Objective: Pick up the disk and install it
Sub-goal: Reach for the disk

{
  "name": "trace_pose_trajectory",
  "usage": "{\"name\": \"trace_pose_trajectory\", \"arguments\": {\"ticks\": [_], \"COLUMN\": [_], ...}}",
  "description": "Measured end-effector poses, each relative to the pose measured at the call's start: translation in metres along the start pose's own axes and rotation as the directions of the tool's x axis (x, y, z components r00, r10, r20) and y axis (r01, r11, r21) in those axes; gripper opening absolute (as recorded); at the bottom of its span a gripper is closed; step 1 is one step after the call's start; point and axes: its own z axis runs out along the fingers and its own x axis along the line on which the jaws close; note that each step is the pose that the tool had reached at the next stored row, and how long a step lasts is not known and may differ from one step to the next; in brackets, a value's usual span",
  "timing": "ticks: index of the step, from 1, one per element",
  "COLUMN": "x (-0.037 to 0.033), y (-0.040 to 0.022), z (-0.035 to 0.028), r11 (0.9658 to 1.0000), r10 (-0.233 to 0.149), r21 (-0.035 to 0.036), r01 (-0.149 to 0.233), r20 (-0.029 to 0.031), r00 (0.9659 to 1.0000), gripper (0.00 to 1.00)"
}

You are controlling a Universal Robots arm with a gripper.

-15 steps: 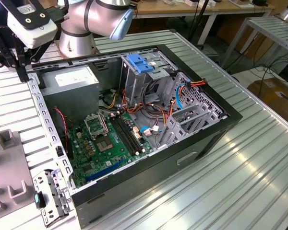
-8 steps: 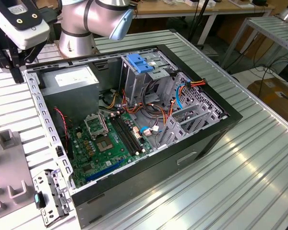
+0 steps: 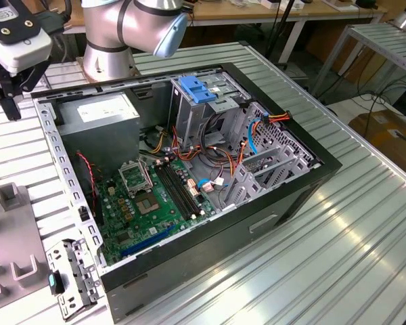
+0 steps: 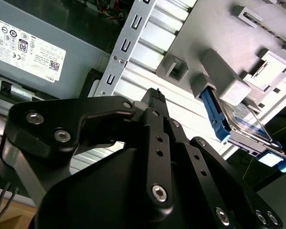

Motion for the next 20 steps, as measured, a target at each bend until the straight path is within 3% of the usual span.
{"name": "trace_pose_trajectory", "arguments": {"ticks": [20], "x": [0.0315], "y": [-0.0024], "z": [-0.0008], "r11": [1.0], "r10": [0.0], "r21": [0.0], "r01": [0.0], "r20": [0.0], "r00": [1.0], "gripper": [0.11]}}
